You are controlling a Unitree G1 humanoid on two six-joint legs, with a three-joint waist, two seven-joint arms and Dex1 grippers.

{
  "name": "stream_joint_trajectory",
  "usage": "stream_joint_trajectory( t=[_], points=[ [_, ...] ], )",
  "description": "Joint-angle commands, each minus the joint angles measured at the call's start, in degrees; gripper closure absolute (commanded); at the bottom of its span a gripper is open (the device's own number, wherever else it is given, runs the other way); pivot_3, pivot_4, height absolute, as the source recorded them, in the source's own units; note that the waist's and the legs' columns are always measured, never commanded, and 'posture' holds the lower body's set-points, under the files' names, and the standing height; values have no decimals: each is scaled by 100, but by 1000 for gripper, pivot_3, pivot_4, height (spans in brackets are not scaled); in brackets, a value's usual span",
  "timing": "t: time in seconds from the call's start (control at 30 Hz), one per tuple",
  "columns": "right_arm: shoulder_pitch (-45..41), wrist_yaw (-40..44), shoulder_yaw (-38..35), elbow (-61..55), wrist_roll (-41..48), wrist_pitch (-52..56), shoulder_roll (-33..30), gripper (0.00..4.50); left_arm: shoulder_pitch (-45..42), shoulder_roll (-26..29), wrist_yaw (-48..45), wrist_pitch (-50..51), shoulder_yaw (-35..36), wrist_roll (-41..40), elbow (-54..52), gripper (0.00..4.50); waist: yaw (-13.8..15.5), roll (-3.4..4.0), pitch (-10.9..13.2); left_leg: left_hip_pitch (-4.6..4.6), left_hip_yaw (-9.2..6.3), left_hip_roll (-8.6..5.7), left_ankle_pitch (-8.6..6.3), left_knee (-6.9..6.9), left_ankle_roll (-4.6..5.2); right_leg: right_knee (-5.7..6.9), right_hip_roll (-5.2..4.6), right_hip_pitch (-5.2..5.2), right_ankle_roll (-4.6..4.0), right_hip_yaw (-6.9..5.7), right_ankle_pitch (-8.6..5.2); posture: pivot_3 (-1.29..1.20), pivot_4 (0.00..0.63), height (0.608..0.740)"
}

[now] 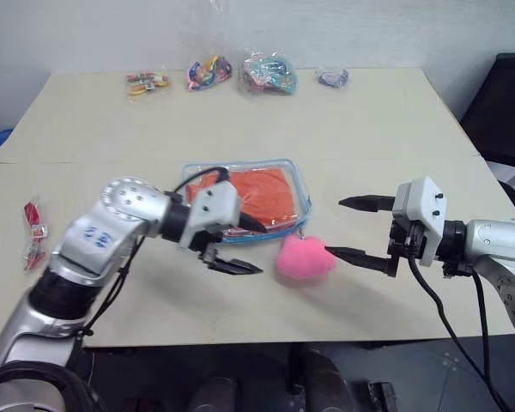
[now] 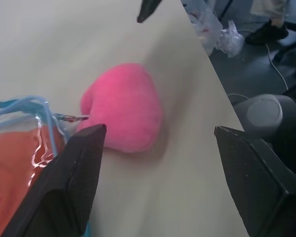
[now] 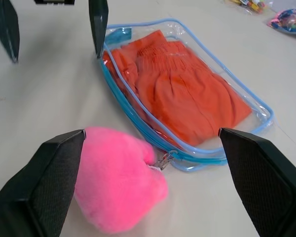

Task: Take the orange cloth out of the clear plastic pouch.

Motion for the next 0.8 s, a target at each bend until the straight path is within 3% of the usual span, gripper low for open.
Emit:
stream_joint_trajectory(
  t=[0.03,0.37,0.57,0.67,0.8],
  points=[
    [95,-56,-265,-195,-24,-85,-88,0,-266,-218,-172,-362,-352,426,252,791,3,0,0,1,1,0,0,0,2,0,0,1,0,1,0,0,150,740],
    [319,-214,-270,-474,-63,-60,-75,0,-299,-1292,407,-611,-801,1247,1025,791,30,0,0,-1,5,-2,-5,7,22,-3,-1,4,6,4,5,0,150,740],
    [372,-158,-96,-362,-406,-286,-127,0,-111,-1457,505,-619,-920,1538,1159,791,20,0,0,1,7,-1,-6,8,25,-3,0,6,8,6,6,0,150,740],
    [290,-153,-32,-278,-519,-362,-98,0,-47,-1486,597,-856,-868,1669,1222,1379,18,0,0,2,7,-1,-6,9,25,-3,0,7,7,8,7,0,150,740],
    [153,-150,57,-137,-630,-459,-44,0,81,-1446,703,-914,-892,1833,1157,2636,26,0,-1,2,6,-1,-6,10,25,-3,-2,6,7,8,7,0,150,740]
  ],
)
